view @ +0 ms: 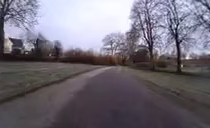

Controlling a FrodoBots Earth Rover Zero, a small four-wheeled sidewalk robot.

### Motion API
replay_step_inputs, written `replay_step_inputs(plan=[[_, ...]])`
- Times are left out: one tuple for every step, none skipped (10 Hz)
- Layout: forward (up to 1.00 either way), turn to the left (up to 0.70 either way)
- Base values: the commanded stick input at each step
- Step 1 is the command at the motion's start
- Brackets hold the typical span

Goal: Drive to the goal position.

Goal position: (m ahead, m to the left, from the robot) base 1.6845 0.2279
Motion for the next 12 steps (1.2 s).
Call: replay_step_inputs(plan=[[1.00, 0.00], [1.00, 0.00], [1.00, 0.00], [1.00, 0.00], [1.00, 0.00], [1.00, 0.00], [1.00, 0.00], [1.00, 0.00], [1.00, 0.00], [1.00, 0.00], [1.00, 0.00], [1.00, 0.00]])
